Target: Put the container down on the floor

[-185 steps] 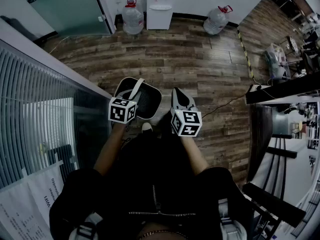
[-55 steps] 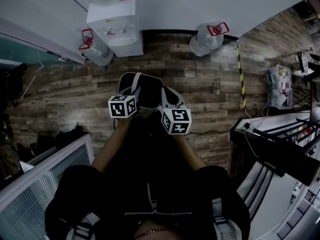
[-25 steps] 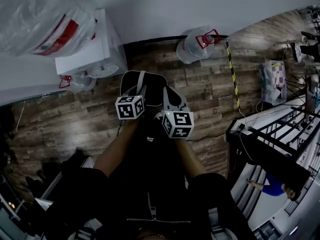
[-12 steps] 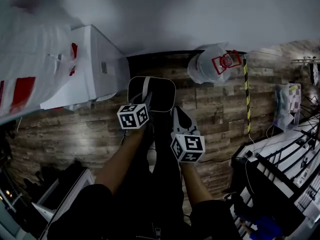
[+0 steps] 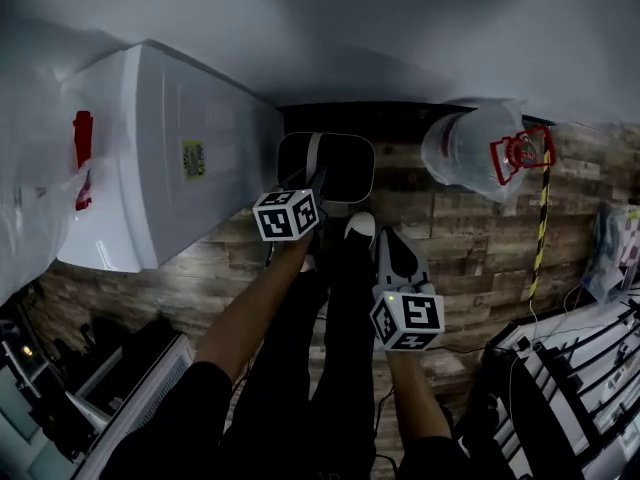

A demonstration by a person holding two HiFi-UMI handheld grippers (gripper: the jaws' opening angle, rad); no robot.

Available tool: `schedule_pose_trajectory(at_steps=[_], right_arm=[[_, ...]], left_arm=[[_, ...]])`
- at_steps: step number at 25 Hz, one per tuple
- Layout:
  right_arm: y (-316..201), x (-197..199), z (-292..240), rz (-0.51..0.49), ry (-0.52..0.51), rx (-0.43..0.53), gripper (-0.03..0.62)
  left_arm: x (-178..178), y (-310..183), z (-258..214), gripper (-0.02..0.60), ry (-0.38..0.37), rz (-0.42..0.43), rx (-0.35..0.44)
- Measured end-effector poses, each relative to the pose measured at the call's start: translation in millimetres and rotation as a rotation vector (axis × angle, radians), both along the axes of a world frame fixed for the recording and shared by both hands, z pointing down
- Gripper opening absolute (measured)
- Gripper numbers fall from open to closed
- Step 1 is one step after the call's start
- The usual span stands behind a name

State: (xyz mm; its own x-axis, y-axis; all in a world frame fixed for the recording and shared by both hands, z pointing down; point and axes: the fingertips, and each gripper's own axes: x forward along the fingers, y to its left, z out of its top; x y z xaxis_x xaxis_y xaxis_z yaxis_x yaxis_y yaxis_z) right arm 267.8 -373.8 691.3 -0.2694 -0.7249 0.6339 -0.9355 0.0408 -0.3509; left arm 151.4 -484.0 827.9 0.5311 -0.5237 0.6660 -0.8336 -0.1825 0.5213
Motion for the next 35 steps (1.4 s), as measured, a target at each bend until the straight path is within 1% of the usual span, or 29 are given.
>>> schedule_pose_trajectory(at_steps=[3,7,10,12,14,19,21,24,26,29,32,35], right_arm=[[0.3,-8.4,26.9,-0.013,-0.011,-0.013,0.009],[3.7,-6.5,61.2,-0.002,-0.032,-0.036,0.009],[15.9,-9.1,81.2,0.002,-0.038,-0.070,0.009],[24.8,-9.6,91.3,-0.017,-0.030,-0.091,0.009],[34.6,-6.4,100.6,-0.025,-0.019,-0.112,0.009],[50.8,9.8,122.6,0.025,-0.013,-0.168,0.009],[51.7,9.4,125.6,0.038,-0.018,-0.176,0.009],[51.7,0.9,127.2,0.030,-0.031,-0.179,0.009],[51.7,-4.8,127.7,0.017,-0.035,-0.183,0.009],[49.2,-7.2,127.3,0.009,-0.036,-0.185,0.009],[46.7,-4.9,127.2,0.010,-0.030,-0.188,0.009],[44.0,-2.8,125.6,0.008,-0.023,-0.187,0.009]], left_arm=[[-14.1,-16.1,41.3,0.058,-0.008,-0.045,-0.014],[-24.1,-37.5,100.5,0.058,0.002,-0.116,-0.059],[-32.4,-42.7,138.1,0.058,-0.004,-0.153,-0.095],[-34.6,-47.6,158.1,0.058,-0.019,-0.148,-0.106],[-34.9,-52.4,173.2,0.058,-0.047,-0.108,-0.105],[-38.3,-65.0,187.4,0.058,-0.100,-0.026,-0.079],[-39.7,-71.6,189.4,0.058,-0.109,-0.007,-0.070],[-43.9,-80.1,189.5,0.057,-0.135,0.005,-0.050],[-52.2,-78.1,192.8,0.057,-0.170,-0.007,-0.057],[-72.4,-73.1,199.3,0.057,-0.241,-0.046,-0.081],[-81.1,-68.9,201.9,0.057,-0.281,-0.047,-0.092],[-84.1,-67.2,196.4,0.060,-0.321,-0.057,-0.067]])
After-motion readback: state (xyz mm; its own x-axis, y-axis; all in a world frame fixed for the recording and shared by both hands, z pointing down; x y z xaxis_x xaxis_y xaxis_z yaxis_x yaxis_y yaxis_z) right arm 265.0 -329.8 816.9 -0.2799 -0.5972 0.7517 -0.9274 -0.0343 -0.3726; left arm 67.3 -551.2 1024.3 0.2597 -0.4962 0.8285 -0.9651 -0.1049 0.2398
